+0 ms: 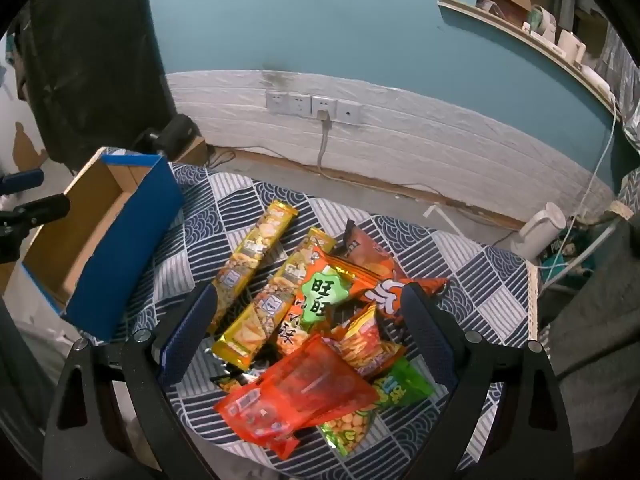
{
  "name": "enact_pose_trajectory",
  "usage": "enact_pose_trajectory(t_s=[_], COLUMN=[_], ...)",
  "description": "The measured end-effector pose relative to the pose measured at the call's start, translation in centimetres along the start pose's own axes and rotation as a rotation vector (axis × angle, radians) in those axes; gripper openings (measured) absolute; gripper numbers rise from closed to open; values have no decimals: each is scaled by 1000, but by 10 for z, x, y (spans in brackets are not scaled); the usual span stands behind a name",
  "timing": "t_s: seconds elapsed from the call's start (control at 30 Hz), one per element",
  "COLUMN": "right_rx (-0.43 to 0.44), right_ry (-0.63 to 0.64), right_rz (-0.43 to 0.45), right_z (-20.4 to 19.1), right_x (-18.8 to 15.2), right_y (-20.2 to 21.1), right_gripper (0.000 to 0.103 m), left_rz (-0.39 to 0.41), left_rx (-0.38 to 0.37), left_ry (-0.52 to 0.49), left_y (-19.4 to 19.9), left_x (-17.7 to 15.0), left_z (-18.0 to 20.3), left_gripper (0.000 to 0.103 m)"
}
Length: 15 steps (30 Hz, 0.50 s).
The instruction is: Organize snacks
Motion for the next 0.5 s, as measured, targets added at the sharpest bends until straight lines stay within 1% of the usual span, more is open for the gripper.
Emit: enact_pose_trajectory(t_s=[0.03, 0.2, 0.4, 0.5], right_rx=[4, 0, -4, -7], right_ry=[-8, -7, -8, -14], right_rz=[-5, -4, -5, -4], right_z=[6, 8, 5, 7], right_x=[-4, -4, -1, 0], right_y=[-3, -1, 2, 3], right_gripper=[91, 91, 91, 91], left_rz=[3, 22, 37, 43], left_rx=[5, 6, 23, 14], left_ry=[-2, 7, 0, -7], left_y=[0, 1, 2, 6], left_x=[0, 0, 5, 5], left_z=[0, 0, 9, 5], left_gripper=[88, 88, 88, 88])
Point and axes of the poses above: each gripper's, at about its wrist camera, not at the fingertips, and y roughly against the way its jaws point, z to its right, x to its top, the point moved 6 cm from there along -y, roughly the way its jaws point, and after that the axes turned 15 degrees about -z, right-handed, at the moved point
